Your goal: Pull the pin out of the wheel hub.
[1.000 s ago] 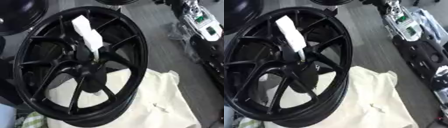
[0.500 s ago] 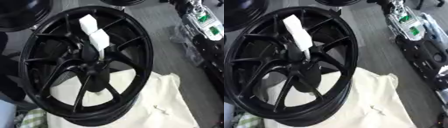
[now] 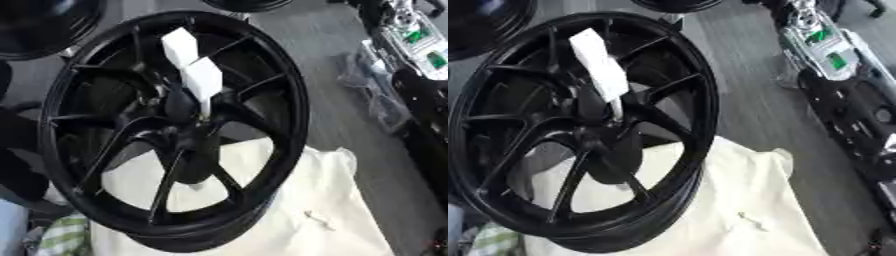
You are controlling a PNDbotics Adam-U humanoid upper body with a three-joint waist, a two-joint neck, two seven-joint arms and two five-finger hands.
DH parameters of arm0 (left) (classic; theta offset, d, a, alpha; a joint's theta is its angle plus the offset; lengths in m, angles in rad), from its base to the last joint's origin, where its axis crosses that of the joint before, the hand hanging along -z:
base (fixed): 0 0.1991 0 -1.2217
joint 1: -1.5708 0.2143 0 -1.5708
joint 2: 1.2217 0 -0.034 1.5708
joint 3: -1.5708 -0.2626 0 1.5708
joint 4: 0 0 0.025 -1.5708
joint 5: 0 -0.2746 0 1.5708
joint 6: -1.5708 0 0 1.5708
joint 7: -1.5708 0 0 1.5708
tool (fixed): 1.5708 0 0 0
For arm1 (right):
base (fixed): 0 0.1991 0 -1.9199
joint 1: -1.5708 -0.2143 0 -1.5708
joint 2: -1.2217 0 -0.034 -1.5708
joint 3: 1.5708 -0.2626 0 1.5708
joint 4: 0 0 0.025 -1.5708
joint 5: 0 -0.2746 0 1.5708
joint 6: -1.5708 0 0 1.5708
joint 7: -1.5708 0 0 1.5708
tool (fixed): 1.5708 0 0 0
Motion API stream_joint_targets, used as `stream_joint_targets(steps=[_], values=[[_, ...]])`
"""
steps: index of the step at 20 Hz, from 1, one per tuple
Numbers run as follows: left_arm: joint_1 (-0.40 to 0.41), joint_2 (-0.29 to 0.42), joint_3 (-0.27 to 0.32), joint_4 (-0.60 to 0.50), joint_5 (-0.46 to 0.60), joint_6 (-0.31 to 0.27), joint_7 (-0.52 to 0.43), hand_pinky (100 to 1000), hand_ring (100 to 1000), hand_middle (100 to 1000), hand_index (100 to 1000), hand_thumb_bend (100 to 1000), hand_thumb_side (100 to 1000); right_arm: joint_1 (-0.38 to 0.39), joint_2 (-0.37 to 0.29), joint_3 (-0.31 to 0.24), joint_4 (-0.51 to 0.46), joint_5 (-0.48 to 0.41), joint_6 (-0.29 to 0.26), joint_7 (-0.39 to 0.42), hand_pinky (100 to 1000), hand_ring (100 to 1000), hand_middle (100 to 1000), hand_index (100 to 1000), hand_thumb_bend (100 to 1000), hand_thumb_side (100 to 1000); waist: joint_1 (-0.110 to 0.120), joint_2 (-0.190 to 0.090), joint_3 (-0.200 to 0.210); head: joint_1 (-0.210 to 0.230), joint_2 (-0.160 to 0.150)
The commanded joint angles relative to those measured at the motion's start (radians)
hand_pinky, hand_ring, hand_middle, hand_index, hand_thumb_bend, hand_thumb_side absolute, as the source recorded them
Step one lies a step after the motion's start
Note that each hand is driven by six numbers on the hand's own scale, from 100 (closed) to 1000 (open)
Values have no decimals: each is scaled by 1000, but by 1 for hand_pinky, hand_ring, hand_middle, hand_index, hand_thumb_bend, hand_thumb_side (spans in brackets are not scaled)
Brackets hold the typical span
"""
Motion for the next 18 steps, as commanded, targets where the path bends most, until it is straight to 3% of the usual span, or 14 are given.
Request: stream_joint_targets(steps=[1, 5, 7, 8, 10, 11, 15, 18], values=[[50, 19, 48, -33, 13, -33, 21, 935, 813, 758, 886, 517, 558, -19, -23, -10, -23, -4, 1, 0, 732, 638, 677, 772, 447, 451, -2, -18, -6, 12, -2], [137, 2, 78, -97, 35, -36, 63, 923, 806, 755, 876, 442, 609, -27, -15, -4, -23, -3, 3, 5, 732, 638, 677, 772, 447, 451, 0, -20, -20, 23, -2], [144, -4, 83, -113, 53, -20, 91, 905, 792, 747, 866, 260, 633, -28, -14, -3, -23, -2, 4, 5, 732, 638, 677, 772, 446, 450, 1, -21, -23, 25, -2], [143, -8, 85, -119, 66, -9, 115, 890, 778, 740, 861, 198, 691, -29, -13, -3, -23, -1, 4, 5, 732, 638, 677, 772, 445, 451, 1, -22, -24, 25, -2], [135, -21, 90, -136, 119, 5, 191, 853, 750, 723, 847, 140, 792, -29, -12, -3, -24, -2, 4, 5, 732, 638, 677, 772, 446, 450, 1, -22, -25, 26, -2], [127, -30, 92, -148, 162, 0, 247, 837, 736, 711, 831, 104, 794, -30, -12, -3, -24, -2, 4, 5, 732, 638, 677, 772, 446, 450, 1, -23, -26, 27, -2], [110, -50, 72, -182, 316, -49, 450, 791, 701, 697, 793, 100, 819, -33, -8, -2, -26, -2, 3, 5, 732, 638, 677, 771, 451, 445, 1, -24, -30, 32, -2], [51, -118, 47, -219, 459, -147, 605, 786, 738, 783, 816, 100, 837, -40, 1, -1, -33, 2, 1, 5, 732, 638, 677, 771, 456, 440, -3, -24, -38, 45, -2]])
